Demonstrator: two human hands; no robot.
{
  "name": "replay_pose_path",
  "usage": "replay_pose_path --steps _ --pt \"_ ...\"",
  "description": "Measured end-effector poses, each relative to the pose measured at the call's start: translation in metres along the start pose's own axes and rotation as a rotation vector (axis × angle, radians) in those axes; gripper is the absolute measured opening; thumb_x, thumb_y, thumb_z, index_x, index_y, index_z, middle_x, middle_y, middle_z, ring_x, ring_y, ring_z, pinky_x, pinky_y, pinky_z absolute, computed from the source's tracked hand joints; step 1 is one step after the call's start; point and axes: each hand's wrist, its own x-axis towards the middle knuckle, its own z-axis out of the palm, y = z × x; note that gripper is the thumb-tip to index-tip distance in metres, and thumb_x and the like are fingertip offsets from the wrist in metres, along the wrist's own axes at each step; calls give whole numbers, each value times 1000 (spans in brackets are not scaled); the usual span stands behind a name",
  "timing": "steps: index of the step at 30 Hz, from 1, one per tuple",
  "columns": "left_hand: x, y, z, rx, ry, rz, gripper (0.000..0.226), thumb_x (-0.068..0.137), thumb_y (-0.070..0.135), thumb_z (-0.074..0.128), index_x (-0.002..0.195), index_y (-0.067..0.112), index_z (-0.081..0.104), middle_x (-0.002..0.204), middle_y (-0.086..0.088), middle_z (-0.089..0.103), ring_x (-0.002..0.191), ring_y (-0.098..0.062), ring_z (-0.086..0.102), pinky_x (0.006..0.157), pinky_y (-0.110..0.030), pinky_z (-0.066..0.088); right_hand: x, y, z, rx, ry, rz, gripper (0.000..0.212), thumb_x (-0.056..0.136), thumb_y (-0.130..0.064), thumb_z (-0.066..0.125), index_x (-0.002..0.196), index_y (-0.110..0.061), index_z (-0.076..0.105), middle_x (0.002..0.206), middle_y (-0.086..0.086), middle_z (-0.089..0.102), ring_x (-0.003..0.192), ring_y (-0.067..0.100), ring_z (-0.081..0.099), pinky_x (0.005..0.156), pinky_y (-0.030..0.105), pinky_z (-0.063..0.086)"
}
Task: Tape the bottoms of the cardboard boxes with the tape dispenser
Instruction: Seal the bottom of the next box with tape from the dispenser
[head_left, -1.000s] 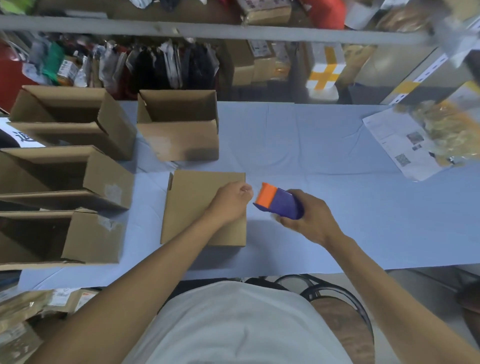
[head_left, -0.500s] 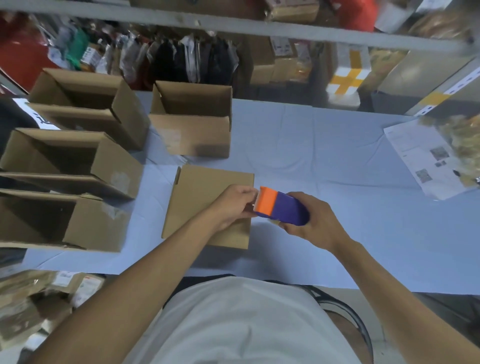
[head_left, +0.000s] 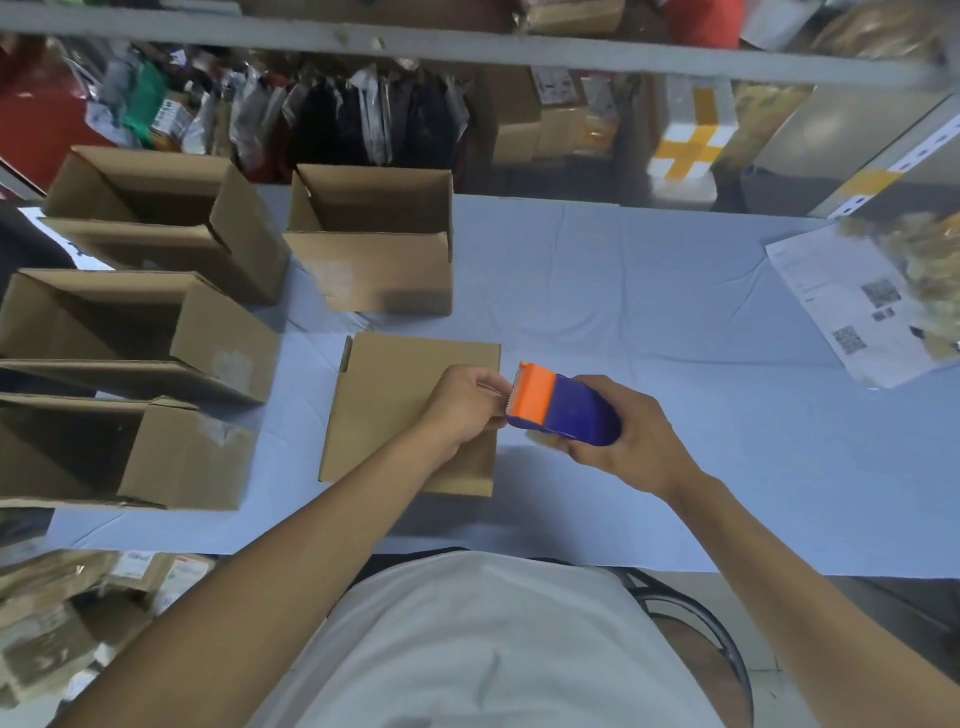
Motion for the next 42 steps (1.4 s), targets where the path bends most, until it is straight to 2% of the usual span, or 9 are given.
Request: replay_pose_path --steps 5,10,16,22,26,31,35,38,42 --pt "-5 4 5 194 198 54 27 82 -5 54 69 13 70 71 -3 69 61 -14 65 46 -15 48 1 -3 5 -20 -7 -37 58 67 -50 82 116 -42 52 106 -27 61 98 4 61 72 14 53" --pt "-10 7 -9 49 198 75 19 74 -9 64 71 9 71 66 -7 72 63 -24 72 69 -36 62 5 10 -5 -192 -47 -28 54 69 -46 84 113 -39 53 94 -22 63 85 9 63 69 16 50" --pt "-18 8 -18 46 100 230 17 75 -4 71 74 12 71 62 -4 71 59 -19 69 66 -29 59 12 9 -18 -223 -112 3 54 66 -56 81 110 -42 52 92 -28 62 81 4 63 64 13 48" --pt "-14 24 -24 -475 2 -104 19 85 -10 61 80 8 65 66 -5 66 56 -14 61 61 -27 52 17 -1 -14 -183 -185 -73 58 69 -41 84 118 -41 52 102 -23 64 92 4 63 70 12 50" --pt "-19 17 -25 -275 110 -56 15 82 -9 67 81 6 65 62 -3 67 51 -10 63 57 -26 55 11 1 -11 -175 -162 34 51 67 -57 81 107 -39 55 88 -23 65 80 2 64 65 17 52" --pt "-29 4 -21 161 204 209 28 80 -8 56 75 18 68 55 12 65 56 -9 66 64 -25 58 12 5 -2 -107 -129 158 42 58 -49 76 93 -35 58 77 -19 65 72 1 61 61 17 45" --pt "-31 6 -25 -27 163 94 21 82 -12 58 80 7 66 67 -3 66 63 -18 65 72 -36 61 8 5 -6 -169 -210 102 44 66 -36 84 101 -36 56 84 -15 66 74 10 63 60 21 53" --pt "-27 17 -30 -198 120 -12 14 82 -14 62 84 -1 65 73 -8 63 62 -15 64 65 -29 61 7 4 -4 -325 -292 16 50 66 -24 79 108 -35 55 90 -14 66 78 11 62 64 22 52" --pt "-29 20 -23 -89 137 26 16 80 -12 64 81 3 66 70 -6 65 59 -14 66 66 -29 61 6 1 5 -231 -184 116 39 64 -47 80 90 -31 55 73 -13 64 66 10 60 57 20 48"
